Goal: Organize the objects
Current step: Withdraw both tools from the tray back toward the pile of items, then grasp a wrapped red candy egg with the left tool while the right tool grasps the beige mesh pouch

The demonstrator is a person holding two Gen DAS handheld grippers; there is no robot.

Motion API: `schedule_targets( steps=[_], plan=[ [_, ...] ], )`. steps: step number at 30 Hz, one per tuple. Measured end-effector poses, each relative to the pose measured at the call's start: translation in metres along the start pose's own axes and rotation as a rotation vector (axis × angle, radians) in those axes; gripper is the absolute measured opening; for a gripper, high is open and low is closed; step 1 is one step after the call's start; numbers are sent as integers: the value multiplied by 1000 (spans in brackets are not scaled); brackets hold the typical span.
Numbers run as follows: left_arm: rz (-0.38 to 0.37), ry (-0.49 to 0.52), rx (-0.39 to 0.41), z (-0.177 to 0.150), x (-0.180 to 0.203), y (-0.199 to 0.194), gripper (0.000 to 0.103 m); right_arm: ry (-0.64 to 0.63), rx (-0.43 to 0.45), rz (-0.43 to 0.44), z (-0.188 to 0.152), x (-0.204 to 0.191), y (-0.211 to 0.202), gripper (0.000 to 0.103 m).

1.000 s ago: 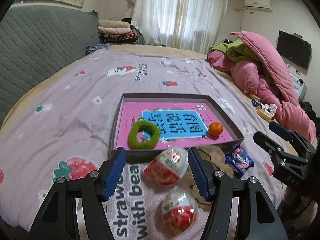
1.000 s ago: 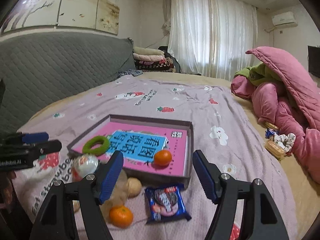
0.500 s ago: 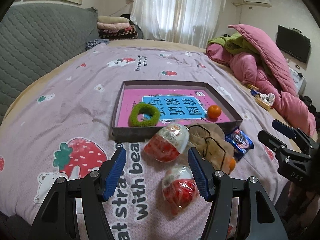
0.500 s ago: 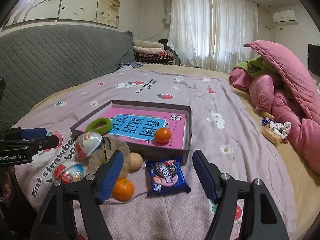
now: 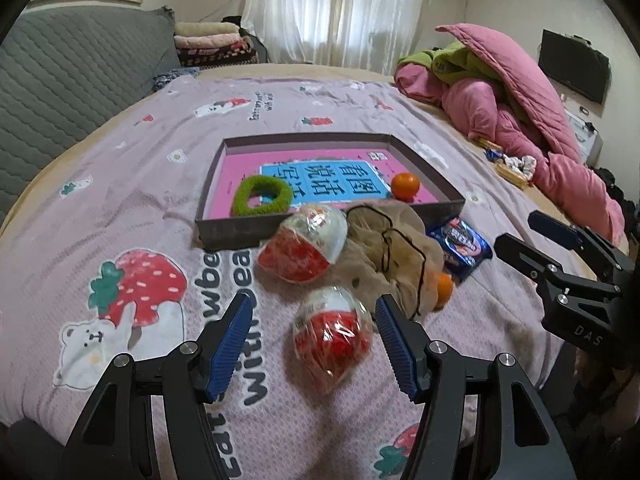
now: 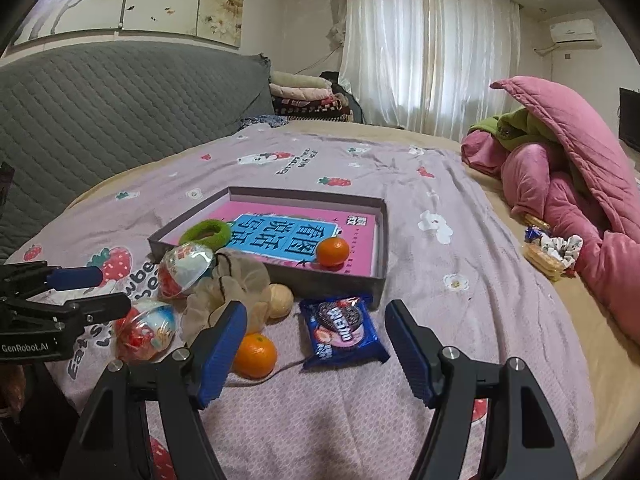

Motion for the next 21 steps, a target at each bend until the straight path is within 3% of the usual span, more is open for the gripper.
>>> schedule_targets(
  steps=[21],
  plan=[
    [-51, 16, -50, -17, 2, 15, 66, -31, -80, 79, -2, -43, 28, 71]
  ],
)
Point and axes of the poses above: each gripper's, at about its wrist camera, not at the fingertips, and y roughly the way its jaws point, x to its right, z to its top, the point moved 5 cm from there along y, roughly the way its jaws point, and after that the axes turned 6 degrees about -z, right-handed, at the moved point
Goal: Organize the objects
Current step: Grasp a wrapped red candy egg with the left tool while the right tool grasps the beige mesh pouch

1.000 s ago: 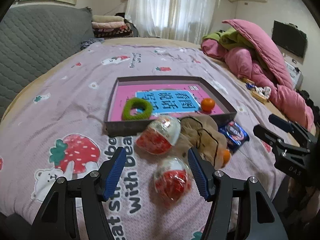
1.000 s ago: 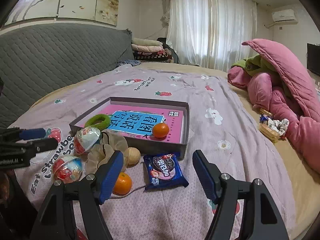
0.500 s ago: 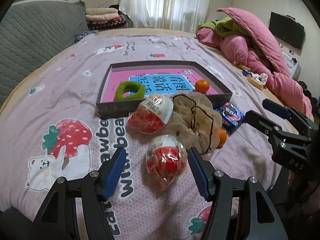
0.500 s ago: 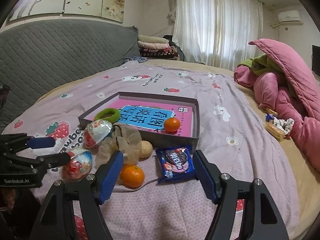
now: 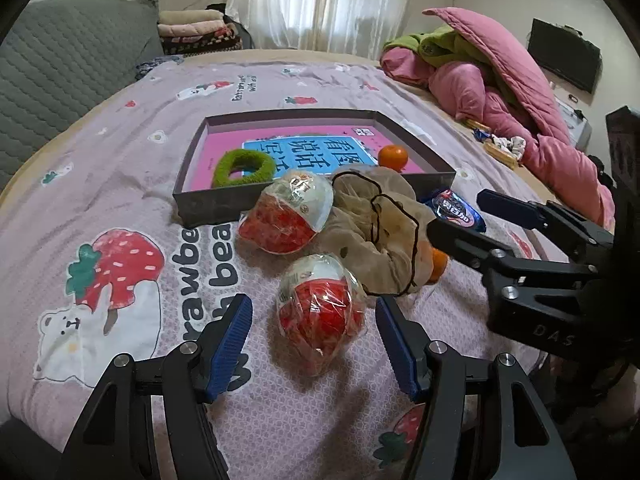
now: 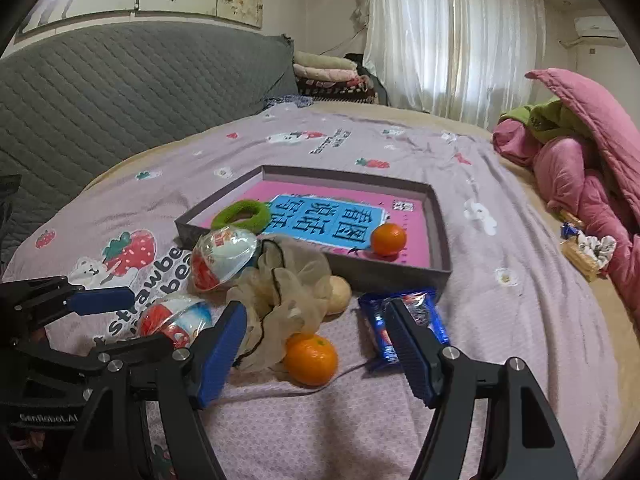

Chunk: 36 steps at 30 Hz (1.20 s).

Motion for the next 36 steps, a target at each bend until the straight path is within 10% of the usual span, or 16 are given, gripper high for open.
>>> schedule_targets(
  steps=[17, 28, 36],
  plan=[
    [7, 1, -14, -2, -3, 19, 66, 35, -92, 18, 4, -4, 37, 68],
    [-7, -8, -28, -3, -4, 33, 66, -16, -119, 26, -2, -15, 53, 27],
    [-30, -21, -41, -2, -5, 37, 54, -12, -90, 57, -4, -14, 48, 19]
  ],
)
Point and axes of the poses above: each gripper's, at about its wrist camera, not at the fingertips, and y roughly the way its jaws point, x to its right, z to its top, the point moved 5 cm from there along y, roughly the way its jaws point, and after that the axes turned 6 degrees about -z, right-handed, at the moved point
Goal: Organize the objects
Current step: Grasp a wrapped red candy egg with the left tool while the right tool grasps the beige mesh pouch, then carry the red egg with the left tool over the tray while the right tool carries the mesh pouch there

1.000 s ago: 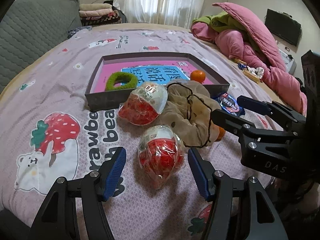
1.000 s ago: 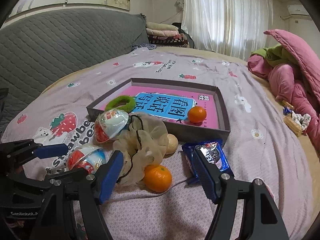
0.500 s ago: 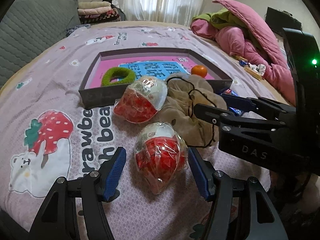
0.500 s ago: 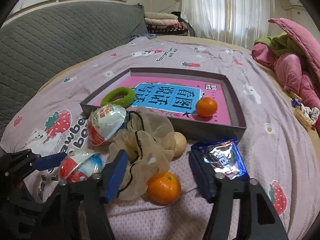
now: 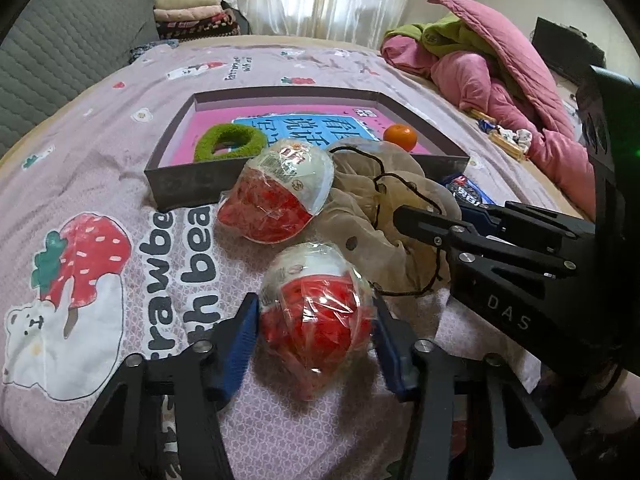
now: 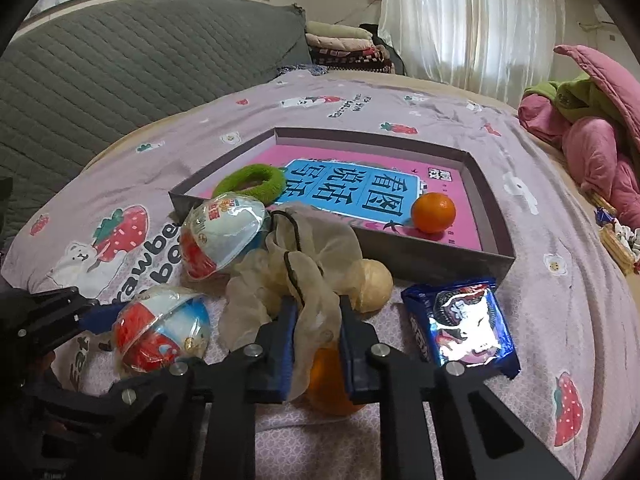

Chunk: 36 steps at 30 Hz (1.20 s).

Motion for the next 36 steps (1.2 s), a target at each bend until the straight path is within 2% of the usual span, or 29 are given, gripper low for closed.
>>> schedule_targets(
  steps=[7, 24, 36],
  plan=[
    [-31, -3, 8, -1, 2, -1, 54, 4, 22, -4, 0, 2, -7, 17],
    [-3, 21, 106, 11, 3, -32, 53, 44, 135, -30, 9, 17, -43, 15],
    [24, 26, 192, 38, 2, -56, 54, 42, 249, -36, 25, 19, -72, 15]
  ],
)
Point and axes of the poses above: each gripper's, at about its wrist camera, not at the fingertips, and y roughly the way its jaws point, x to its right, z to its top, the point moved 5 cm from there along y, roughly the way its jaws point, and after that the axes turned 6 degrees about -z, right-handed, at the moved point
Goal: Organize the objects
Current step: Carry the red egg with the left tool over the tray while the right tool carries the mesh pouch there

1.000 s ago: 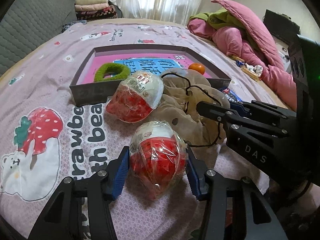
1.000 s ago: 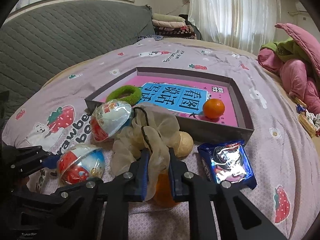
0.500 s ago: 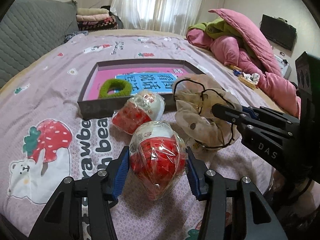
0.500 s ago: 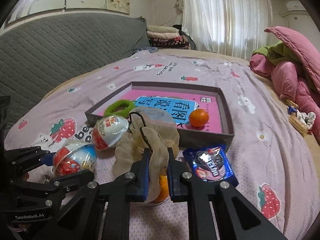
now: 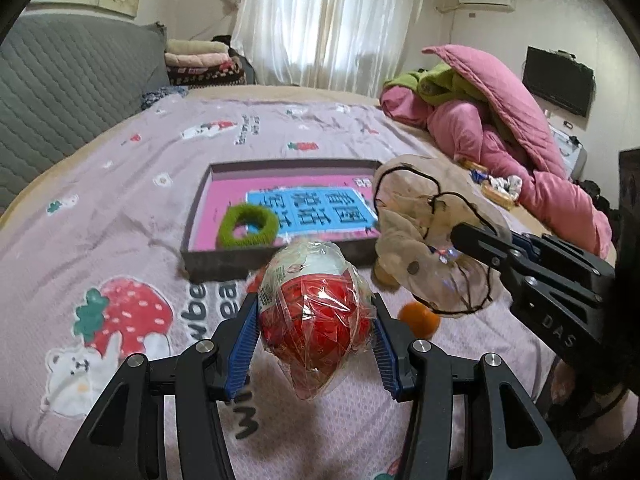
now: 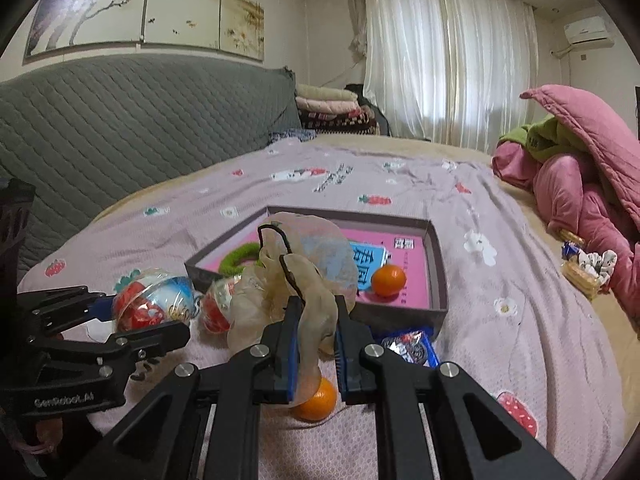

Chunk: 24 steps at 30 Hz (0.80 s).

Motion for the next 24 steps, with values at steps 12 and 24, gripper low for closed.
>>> schedule_targets(
  steps=[12, 24],
  plan=[
    [27, 20, 39, 32, -3, 7, 54, -18, 39, -29, 10, -3, -1, 15],
    [24, 16, 35, 52, -19, 27, 54, -18, 53, -42, 30, 2, 14, 15]
  ],
)
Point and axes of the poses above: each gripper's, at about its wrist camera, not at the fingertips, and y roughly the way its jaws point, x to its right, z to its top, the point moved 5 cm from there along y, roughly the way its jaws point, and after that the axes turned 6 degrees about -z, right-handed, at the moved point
